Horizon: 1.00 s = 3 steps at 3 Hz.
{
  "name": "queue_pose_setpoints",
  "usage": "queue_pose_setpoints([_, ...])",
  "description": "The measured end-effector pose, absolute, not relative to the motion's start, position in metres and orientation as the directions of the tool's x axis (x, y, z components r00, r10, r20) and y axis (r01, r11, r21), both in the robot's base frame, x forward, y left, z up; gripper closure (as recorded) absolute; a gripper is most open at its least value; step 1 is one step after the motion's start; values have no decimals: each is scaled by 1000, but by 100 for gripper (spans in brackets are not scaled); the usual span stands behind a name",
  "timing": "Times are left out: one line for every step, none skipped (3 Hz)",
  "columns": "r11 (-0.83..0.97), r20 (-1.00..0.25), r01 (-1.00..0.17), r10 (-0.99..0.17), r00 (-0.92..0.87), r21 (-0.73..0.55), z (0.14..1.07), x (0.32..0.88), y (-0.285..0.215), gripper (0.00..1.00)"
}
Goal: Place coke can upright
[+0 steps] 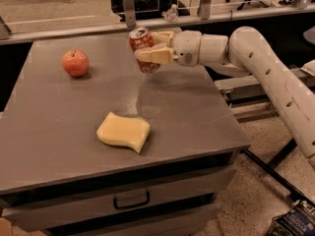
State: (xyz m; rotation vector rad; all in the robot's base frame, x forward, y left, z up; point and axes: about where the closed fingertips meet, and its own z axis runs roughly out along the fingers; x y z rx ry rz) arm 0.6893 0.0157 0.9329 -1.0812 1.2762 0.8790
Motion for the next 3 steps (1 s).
queue_pose_setpoints([286, -993, -951, -62, 102, -116, 928, 691, 16, 100])
queue_pose_setpoints([290, -995, -953, -51, 81, -92, 920, 692, 15, 100])
queue_pose_setpoints([293, -999, -955, -31, 37, -44, 907, 693, 13, 76])
